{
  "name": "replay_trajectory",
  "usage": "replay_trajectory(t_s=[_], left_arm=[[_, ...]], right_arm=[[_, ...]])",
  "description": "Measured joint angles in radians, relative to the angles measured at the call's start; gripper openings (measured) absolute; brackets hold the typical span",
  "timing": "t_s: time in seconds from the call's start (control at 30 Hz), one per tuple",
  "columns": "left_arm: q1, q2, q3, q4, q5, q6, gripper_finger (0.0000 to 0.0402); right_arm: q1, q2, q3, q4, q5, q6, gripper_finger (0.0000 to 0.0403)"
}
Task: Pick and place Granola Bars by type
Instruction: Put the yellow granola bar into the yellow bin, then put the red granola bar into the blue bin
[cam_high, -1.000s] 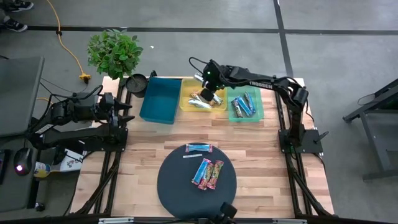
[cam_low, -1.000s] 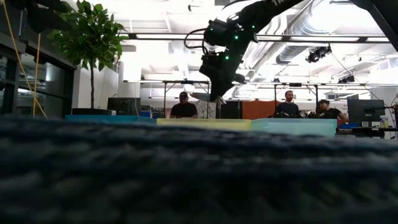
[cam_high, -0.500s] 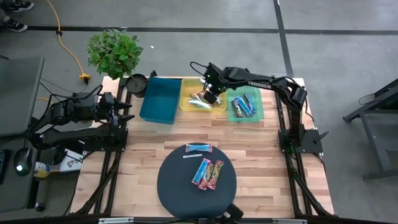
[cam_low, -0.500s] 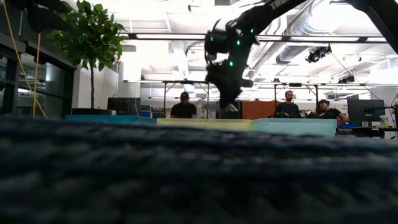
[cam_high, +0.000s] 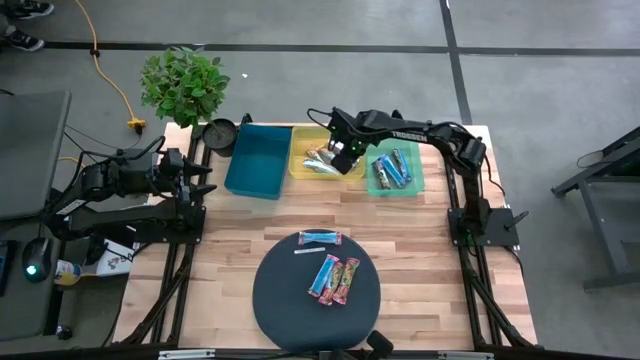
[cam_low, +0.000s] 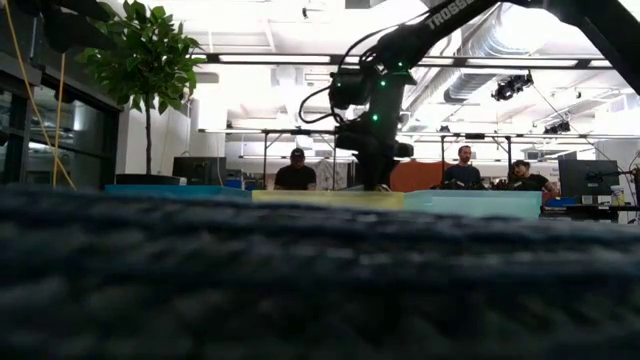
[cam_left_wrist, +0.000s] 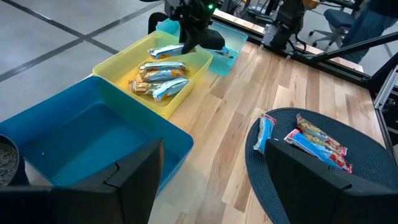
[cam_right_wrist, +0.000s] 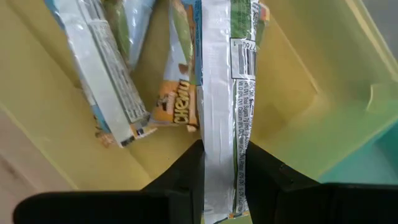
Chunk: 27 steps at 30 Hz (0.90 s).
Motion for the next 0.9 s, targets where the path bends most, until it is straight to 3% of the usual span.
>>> replay_trajectory(t_s=[0.37, 0.7, 0.9], left_arm=[[0.0, 0.0, 0.0, 0.0, 0.0, 0.0, 0.0273], [0.0, 0.0, 0.0, 0.0, 0.001, 0.0, 0.0273], [0.0, 0.0, 0.0, -0.012, 0.001, 0.003, 0.0273]], right_arm=[[-0.001, 0.0, 0.002, -0.001, -0.086, 0.013, 0.008], [0.001, 0.0, 0.002, 0.001, -0.136, 0.013, 0.0152], [0.002, -0.003, 0.002, 0.002, -0.228, -0.014, 0.0169]])
